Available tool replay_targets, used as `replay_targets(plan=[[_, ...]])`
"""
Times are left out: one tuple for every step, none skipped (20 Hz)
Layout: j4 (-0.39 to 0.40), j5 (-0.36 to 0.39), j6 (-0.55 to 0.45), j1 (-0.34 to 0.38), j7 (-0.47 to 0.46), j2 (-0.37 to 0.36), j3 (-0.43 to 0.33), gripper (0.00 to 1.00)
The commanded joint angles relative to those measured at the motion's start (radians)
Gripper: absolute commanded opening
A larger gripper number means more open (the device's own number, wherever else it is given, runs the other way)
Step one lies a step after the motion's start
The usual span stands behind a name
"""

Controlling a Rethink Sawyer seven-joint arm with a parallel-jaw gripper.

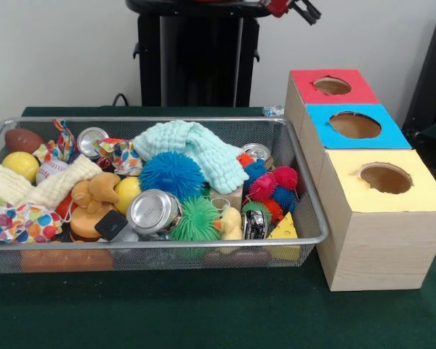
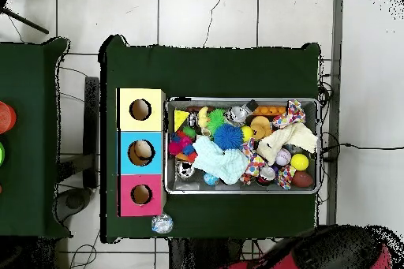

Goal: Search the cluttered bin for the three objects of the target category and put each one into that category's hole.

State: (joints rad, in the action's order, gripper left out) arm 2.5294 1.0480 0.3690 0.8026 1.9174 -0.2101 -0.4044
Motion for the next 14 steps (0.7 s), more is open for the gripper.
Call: replay_targets(plan=[[-0.252,0.16,-0.33,0.194,0.079,0.182,-0.175,0.0],[-0.264,0.169,-0.366,0.231,0.051,0.21,-0.184,0.0],[-0.275,0.173,-0.394,0.254,0.026,0.227,-0.188,0.0],[-0.284,0.171,-0.399,0.253,0.006,0.224,-0.178,0.0],[-0.294,0.168,-0.386,0.239,0.0,0.213,-0.162,0.0],[-0.302,0.163,-0.365,0.216,0.002,0.198,-0.138,0.0],[-0.312,0.158,-0.355,0.203,0.004,0.194,-0.12,0.0],[-0.319,0.165,-0.347,0.199,0.003,0.195,-0.113,0.0],[-0.33,0.171,-0.357,0.208,-0.003,0.205,-0.115,0.0],[-0.336,0.174,-0.363,0.211,-0.008,0.21,-0.113,0.0],[-0.346,0.174,-0.383,0.221,-0.019,0.218,-0.114,0.0],[-0.35,0.172,-0.381,0.207,-0.019,0.207,-0.103,0.0],[-0.358,0.182,-0.378,0.204,-0.02,0.203,-0.098,0.0],[-0.363,0.188,-0.368,0.195,-0.017,0.194,-0.089,0.0]])
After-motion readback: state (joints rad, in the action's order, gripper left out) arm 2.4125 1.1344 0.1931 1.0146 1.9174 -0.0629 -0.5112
